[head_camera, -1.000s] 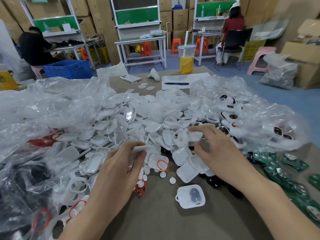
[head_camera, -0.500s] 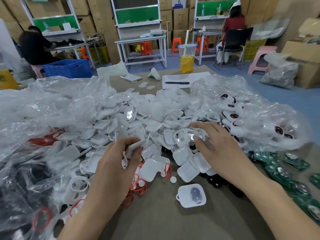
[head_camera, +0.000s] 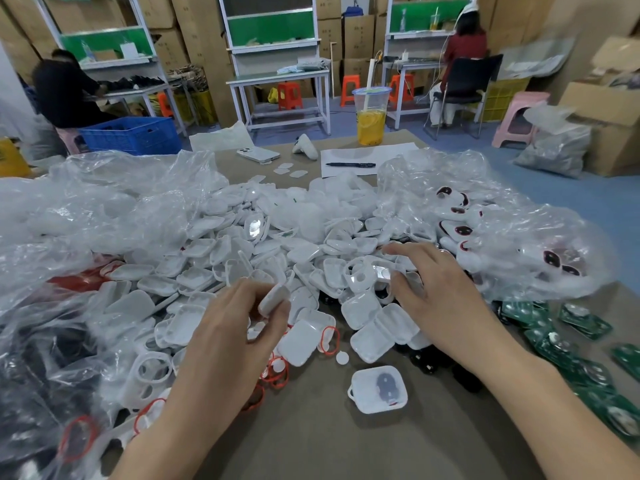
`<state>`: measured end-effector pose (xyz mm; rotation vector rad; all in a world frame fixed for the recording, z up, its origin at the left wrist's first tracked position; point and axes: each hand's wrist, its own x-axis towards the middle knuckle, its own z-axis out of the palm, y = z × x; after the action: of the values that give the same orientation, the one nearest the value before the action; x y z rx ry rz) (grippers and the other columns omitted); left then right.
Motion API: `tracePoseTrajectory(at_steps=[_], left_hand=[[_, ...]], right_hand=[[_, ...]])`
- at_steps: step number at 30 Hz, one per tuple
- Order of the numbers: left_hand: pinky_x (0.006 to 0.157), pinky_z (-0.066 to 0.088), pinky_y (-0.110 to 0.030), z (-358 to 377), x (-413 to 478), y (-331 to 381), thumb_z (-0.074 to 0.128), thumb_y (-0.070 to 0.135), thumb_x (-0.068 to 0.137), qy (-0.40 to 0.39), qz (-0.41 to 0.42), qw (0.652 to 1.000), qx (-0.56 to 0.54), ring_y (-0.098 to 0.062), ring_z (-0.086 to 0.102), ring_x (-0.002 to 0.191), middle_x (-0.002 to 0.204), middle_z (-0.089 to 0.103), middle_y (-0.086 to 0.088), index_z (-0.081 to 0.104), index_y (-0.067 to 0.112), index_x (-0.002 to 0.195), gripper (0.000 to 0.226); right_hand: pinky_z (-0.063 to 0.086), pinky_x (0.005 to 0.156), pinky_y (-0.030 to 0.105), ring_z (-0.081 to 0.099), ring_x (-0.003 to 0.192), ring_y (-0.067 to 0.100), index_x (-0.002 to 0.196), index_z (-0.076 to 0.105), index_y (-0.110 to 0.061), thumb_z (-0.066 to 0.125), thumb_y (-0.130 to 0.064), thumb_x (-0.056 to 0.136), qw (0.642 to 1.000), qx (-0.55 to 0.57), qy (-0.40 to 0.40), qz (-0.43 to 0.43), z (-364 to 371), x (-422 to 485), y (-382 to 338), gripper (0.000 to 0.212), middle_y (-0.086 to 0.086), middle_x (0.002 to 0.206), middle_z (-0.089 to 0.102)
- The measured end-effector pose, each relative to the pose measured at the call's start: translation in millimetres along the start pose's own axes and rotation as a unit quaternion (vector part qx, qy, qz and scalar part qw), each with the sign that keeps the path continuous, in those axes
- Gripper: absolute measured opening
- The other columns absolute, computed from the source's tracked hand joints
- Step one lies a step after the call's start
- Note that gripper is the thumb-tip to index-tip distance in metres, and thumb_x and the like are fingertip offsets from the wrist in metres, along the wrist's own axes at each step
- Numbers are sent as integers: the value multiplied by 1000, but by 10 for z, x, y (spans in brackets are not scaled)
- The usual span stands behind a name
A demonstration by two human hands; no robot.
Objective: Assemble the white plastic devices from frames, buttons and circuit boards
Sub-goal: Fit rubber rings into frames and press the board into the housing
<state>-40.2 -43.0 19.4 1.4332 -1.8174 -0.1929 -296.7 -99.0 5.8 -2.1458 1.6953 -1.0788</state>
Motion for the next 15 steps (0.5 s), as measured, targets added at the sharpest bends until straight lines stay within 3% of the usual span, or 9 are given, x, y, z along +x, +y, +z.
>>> tracePoseTrajectory(at_steps=[5,11,15], left_hand=[[71,40,-15,0,10,-11,60,40,88,-10,-29,1000,3,-8,57,87,81,60,13,54,36,86,8],[70,33,-16,16,10,-18,72,19,85,-21,-2,996,86,0,48,92,67,49,16,42,27,74,33],[77,27,-19,10,29,-52,77,10,80,-48,9,989,141,-11,46,72,65,46,15,40,23,73,40]], right_hand=[[43,101,39,53,115,21,129,59,-28,57,-20,94,1000,-18,8,-1,-11,-4,3,36,-6,129,59],[41,104,39,51,118,20,130,59,-27,54,-23,95,1000,-23,-9,8,-51,-13,-18,35,-7,131,57],[39,104,34,49,118,18,121,63,-24,54,-23,95,1000,-17,-9,1,-78,-18,-68,27,-8,126,59]])
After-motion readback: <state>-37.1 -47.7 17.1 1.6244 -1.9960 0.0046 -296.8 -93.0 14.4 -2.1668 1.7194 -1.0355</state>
